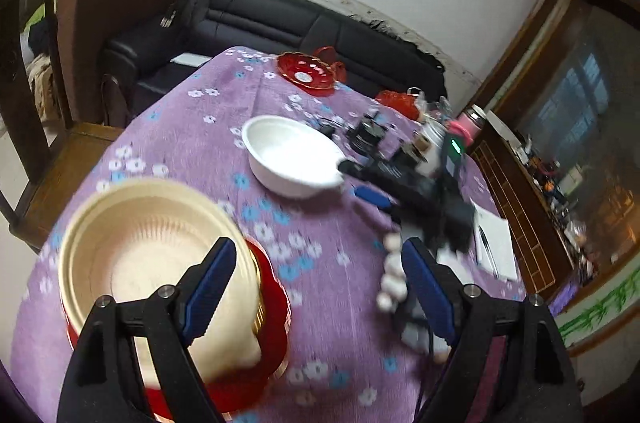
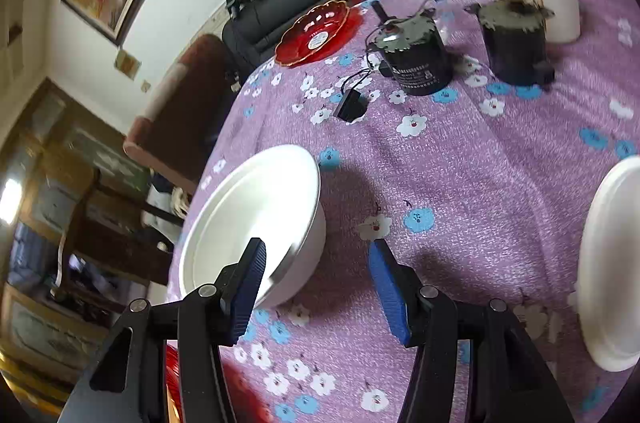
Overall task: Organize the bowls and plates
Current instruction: 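Move both grippers to the white bowl on the tablecloth, then close both grippers on the white bowl rim and lift it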
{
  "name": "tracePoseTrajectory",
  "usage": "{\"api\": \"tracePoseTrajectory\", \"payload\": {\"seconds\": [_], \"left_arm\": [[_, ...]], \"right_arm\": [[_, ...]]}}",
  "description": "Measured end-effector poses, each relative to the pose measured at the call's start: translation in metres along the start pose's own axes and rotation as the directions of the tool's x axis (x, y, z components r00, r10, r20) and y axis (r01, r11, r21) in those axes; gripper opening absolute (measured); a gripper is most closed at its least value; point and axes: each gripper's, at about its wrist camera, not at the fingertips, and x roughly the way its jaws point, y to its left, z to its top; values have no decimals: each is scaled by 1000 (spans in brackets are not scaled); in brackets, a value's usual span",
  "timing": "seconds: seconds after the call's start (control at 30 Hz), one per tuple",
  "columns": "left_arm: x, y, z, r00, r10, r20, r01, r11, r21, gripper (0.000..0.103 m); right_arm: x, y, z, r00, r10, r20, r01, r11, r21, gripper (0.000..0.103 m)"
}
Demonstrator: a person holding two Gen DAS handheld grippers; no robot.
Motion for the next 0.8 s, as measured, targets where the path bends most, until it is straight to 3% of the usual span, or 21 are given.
{"api": "tracePoseTrajectory", "payload": {"seconds": [0.2, 0.3, 0.4, 0.63, 0.73, 0.8], "left_arm": [[34, 15, 68, 998, 47, -39, -49, 998, -50, 84], [63, 25, 97, 994, 80, -77, -86, 993, -78, 84], [97, 34, 115, 985, 125, -121, -137, 986, -94, 84], [186, 44, 136, 942, 190, -276, -227, 968, -107, 84], [215, 45, 133, 913, 227, -339, -270, 959, -86, 84], [224, 45, 129, 902, 248, -353, -288, 955, -67, 84]], "right_arm": [[12, -12, 1, 990, 134, 50, -139, 982, 129, 59], [20, -10, -5, 987, 147, 56, -152, 983, 102, 59], [30, -8, -3, 987, 160, 4, -159, 983, 92, 59], [27, 2, 3, 994, 110, 26, -109, 994, -6, 58], [34, -2, 3, 994, 111, 5, -111, 994, 4, 53], [39, -3, 2, 994, 109, -7, -109, 994, 3, 47]]}}
